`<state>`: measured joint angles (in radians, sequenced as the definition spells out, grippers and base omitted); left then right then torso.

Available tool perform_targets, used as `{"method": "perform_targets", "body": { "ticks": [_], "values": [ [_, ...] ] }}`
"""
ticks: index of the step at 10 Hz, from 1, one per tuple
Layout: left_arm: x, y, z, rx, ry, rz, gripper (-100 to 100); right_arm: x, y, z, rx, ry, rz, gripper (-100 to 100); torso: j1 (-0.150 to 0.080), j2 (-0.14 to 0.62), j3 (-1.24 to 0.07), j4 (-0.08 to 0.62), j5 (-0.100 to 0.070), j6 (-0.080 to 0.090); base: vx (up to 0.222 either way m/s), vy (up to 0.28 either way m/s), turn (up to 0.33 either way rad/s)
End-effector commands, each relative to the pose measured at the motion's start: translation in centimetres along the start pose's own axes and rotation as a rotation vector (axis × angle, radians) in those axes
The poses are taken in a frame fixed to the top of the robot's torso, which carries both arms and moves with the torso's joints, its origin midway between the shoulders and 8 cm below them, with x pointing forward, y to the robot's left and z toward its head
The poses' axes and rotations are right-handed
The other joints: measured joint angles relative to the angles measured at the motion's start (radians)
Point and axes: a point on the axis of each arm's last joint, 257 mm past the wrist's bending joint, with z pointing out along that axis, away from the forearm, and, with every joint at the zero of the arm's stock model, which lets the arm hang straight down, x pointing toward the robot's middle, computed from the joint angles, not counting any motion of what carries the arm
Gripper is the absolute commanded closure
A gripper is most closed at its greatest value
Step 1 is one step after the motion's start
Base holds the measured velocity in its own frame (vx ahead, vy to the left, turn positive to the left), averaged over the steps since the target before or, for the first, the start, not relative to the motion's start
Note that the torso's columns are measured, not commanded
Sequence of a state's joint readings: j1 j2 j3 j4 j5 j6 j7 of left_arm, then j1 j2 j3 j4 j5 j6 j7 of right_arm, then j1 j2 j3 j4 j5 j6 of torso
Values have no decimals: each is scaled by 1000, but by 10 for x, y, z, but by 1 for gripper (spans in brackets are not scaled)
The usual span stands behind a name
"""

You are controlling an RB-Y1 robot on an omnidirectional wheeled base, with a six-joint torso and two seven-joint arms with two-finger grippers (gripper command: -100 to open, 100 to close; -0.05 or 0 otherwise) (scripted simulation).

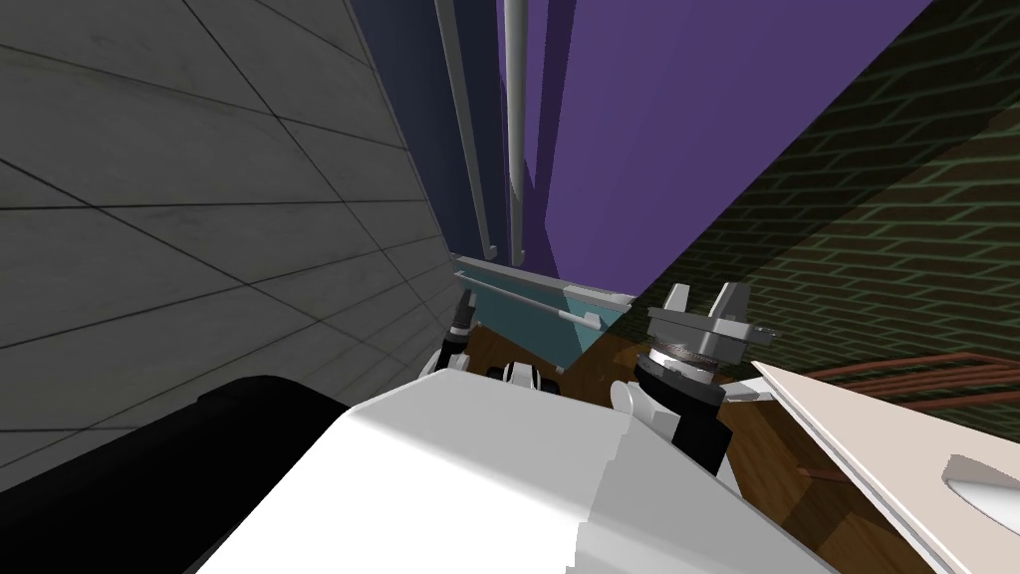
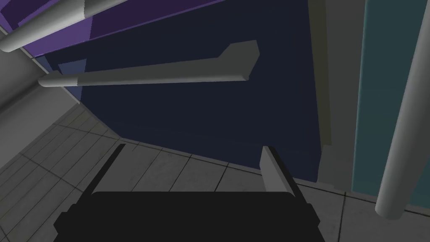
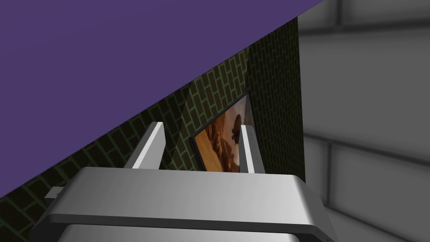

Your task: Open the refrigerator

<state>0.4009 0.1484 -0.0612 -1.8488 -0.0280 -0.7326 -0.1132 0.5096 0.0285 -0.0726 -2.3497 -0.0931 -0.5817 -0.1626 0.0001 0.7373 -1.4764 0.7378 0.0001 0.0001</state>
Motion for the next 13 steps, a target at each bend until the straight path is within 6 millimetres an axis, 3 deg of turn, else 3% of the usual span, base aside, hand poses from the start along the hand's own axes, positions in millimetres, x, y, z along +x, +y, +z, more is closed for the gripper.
{"method": "perform_targets", "body": {
  "ticks": [1,13],
  "values": [
    [12,18,-10,-19,22,3,-100,0,0,0,0,0,0,0,0,-1,0,0,0,0,89,28,-66],
    [72,90,-61,-129,118,-5,-100,0,0,0,0,0,0,0,0,-1,0,0,0,0,80,21,-57]
  ]
}}
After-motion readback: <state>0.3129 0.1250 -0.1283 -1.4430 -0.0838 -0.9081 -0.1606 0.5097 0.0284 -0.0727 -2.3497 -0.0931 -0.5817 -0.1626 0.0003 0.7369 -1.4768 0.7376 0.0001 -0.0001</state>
